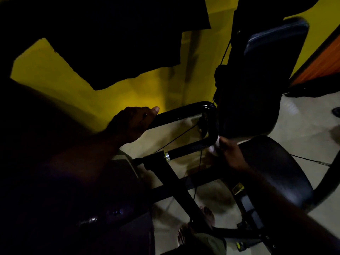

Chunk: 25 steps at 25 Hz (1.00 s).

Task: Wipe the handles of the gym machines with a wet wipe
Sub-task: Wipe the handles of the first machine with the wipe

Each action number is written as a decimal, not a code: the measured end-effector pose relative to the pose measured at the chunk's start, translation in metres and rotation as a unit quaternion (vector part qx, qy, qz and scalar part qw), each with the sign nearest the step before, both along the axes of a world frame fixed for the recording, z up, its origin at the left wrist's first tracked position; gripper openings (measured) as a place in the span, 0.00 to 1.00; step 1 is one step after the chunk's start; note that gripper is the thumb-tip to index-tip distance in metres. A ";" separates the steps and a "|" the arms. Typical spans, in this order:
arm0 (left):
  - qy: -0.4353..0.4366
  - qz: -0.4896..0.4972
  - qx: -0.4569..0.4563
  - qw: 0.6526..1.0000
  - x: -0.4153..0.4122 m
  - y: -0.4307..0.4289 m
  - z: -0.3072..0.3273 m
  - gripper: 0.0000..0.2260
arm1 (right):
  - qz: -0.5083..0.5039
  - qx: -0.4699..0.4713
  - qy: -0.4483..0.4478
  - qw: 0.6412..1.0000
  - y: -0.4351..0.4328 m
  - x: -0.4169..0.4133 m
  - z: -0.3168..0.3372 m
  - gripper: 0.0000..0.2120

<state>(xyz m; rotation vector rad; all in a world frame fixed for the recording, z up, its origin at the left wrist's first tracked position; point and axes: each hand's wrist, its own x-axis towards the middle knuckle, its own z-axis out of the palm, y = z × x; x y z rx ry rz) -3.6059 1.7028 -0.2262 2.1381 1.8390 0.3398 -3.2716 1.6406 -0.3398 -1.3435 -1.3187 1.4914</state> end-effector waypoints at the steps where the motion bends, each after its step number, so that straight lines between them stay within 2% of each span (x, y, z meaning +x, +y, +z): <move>1: 0.003 -0.006 -0.001 1.000 0.000 0.000 0.001 0.26 | -0.023 -0.033 -0.013 0.999 -0.012 -0.004 -0.014 0.17; 2: 0.004 -0.007 -0.004 1.000 0.000 0.001 -0.001 0.26 | -0.073 -0.060 -0.013 0.995 -0.021 -0.011 -0.018 0.20; 4: -0.001 -0.001 -0.017 1.000 0.000 0.002 -0.001 0.26 | -0.239 -0.053 -0.072 0.967 -0.026 -0.023 -0.006 0.16; 6: -0.030 0.008 -0.057 0.998 -0.003 0.002 0.001 0.26 | -0.385 0.016 -0.196 0.901 -0.015 -0.025 0.019 0.11; 9: -0.069 -0.010 -0.121 0.990 0.002 -0.001 0.016 0.19 | -0.497 0.067 -0.143 0.853 0.006 -0.049 0.048 0.11; 11: -0.081 0.010 -0.143 0.986 0.007 -0.002 0.022 0.29 | -0.525 0.077 -0.099 0.842 0.012 -0.087 0.056 0.12; 13: -0.062 0.013 -0.119 0.991 0.007 0.000 0.018 0.32 | -0.558 0.044 -0.031 0.828 0.020 -0.124 0.068 0.09; 15: -0.044 0.008 -0.090 0.995 0.003 0.000 0.011 0.27 | -0.563 -0.001 0.047 0.825 0.030 -0.154 0.072 0.06; 16: -0.049 0.015 -0.078 0.996 0.002 0.001 0.008 0.25 | -0.539 -0.016 0.072 0.839 0.031 -0.170 0.070 0.05; 19: -0.094 0.044 -0.049 0.993 0.004 0.002 0.006 0.28 | -0.362 -0.091 0.173 0.911 0.001 -0.225 0.066 0.05; 20: -0.105 0.048 -0.039 0.993 0.005 0.002 0.007 0.30 | -0.296 -0.114 0.212 0.924 -0.013 -0.235 0.071 0.05; 21: -0.115 0.050 -0.033 0.991 0.005 0.003 0.006 0.32 | -0.261 -0.149 0.255 0.919 -0.018 -0.234 0.074 0.04; 22: -0.125 0.051 -0.031 0.990 0.004 0.003 0.005 0.33 | -0.257 -0.190 0.312 0.895 -0.013 -0.224 0.078 0.05; 25: -0.128 0.046 -0.033 0.990 0.001 0.002 0.001 0.32 | -0.350 -0.194 0.490 0.775 0.023 -0.171 0.083 0.13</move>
